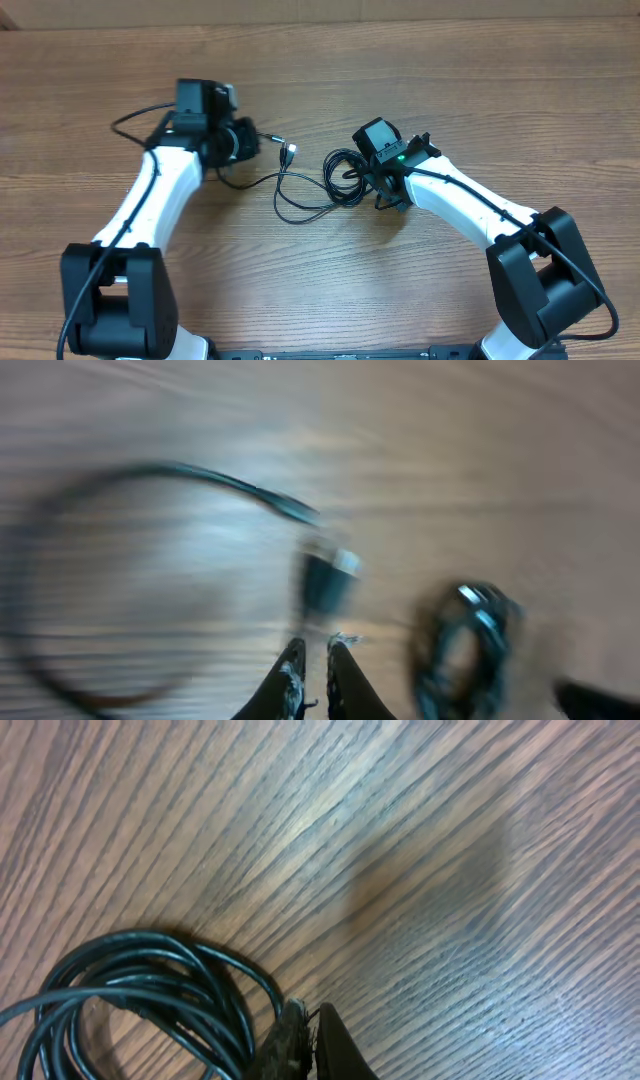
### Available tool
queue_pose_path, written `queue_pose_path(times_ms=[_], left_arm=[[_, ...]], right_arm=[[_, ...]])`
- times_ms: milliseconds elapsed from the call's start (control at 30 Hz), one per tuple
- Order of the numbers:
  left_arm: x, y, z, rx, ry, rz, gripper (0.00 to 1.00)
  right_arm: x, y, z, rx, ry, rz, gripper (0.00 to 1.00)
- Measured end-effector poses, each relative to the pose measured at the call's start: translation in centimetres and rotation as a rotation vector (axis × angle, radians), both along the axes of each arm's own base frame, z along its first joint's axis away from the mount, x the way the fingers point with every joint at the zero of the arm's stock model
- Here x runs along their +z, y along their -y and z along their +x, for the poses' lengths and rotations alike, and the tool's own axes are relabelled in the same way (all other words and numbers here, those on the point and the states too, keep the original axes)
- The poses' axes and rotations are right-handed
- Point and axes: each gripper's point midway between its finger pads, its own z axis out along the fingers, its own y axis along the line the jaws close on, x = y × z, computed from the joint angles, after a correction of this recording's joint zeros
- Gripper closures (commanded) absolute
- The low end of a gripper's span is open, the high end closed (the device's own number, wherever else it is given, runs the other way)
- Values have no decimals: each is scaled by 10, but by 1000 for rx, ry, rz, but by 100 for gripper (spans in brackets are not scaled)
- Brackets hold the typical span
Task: Untangle cables
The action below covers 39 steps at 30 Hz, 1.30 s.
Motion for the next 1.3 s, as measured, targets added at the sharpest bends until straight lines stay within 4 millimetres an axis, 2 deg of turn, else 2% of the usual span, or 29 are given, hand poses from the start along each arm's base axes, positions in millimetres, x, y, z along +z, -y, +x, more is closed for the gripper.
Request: queue_pose_path(times_ms=[167,267,400,533,667,833,1033,1167,1300], left_arm=[[-6,54,-18,-120,-9,34,85],[-19,80,-25,-176,-8,81,78],[-42,96,-32,-213,-33,142,75],[-68,95,-39,-218,-85,206,76],[-85,80,-53,-209,-171,264,77],[-91,66,-70,-218,-249,311,78],[-93,60,-77,-237,-280,335,87],[-94,54,-83,-249,-306,351,94],[-94,35,-89,-265,-351,379,91]], right_arm=[[0,14,5,-37,2,-11,96],[0,25,10,-72,6,-9,93],[-7,37,12,-105,2,6,92],[-18,45,1,-121,-42,12,92],[-21,40,-2,-115,-65,50,94],[-22,23,-5,-70,-94,137,96],[-20,-2,-6,93,-102,206,96],[-20,-9,-10,144,-113,219,96],[-20,-10,-10,162,-115,222,96]])
